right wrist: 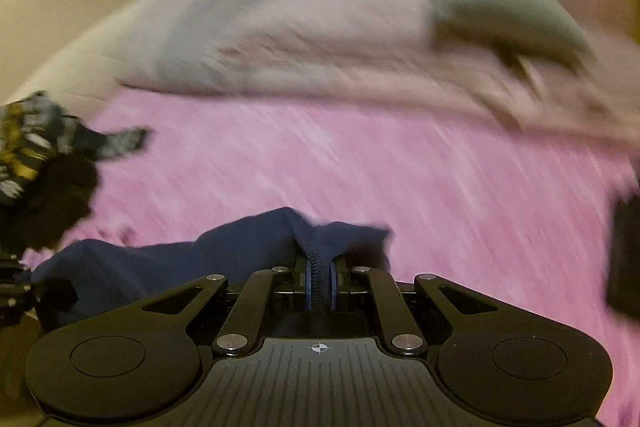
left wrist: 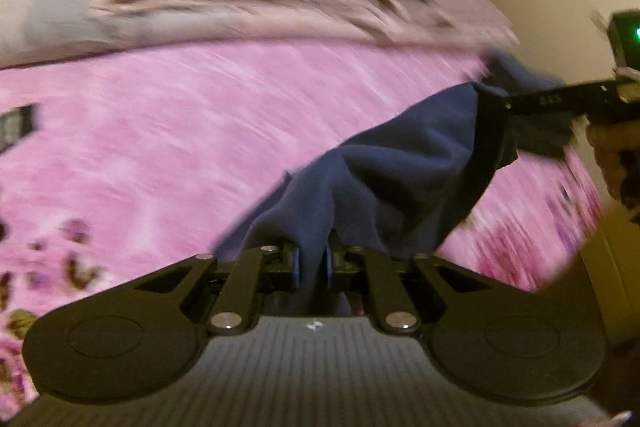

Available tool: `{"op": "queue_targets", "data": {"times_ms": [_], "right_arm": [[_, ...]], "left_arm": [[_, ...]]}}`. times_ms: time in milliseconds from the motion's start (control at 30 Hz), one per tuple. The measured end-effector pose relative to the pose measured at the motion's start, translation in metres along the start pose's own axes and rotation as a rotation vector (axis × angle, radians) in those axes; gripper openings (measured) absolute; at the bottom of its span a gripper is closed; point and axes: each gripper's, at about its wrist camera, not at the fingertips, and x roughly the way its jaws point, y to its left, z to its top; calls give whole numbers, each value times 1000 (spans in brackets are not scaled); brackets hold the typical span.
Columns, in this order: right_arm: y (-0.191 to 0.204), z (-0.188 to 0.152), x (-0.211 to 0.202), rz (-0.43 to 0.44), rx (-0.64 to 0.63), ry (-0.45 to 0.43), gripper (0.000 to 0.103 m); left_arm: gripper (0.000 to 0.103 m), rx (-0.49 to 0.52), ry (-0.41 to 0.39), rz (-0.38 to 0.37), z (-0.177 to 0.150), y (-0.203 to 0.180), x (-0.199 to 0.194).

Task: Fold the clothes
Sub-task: 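Lift the navy vest and drop it onto the open bedspread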

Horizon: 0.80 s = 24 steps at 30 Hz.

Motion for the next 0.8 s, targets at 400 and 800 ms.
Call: {"op": "queue_targets", "data": {"times_ms": [400, 800], "right_arm": [[9, 76, -33, -25, 56, -246, 7], [20, 54, -119, -116, -164, -565, 39]], "left_arm": [[8, 376, -235, 69, 137, 9, -37], [34, 532, -358, 51, 92, -31, -102]]}}
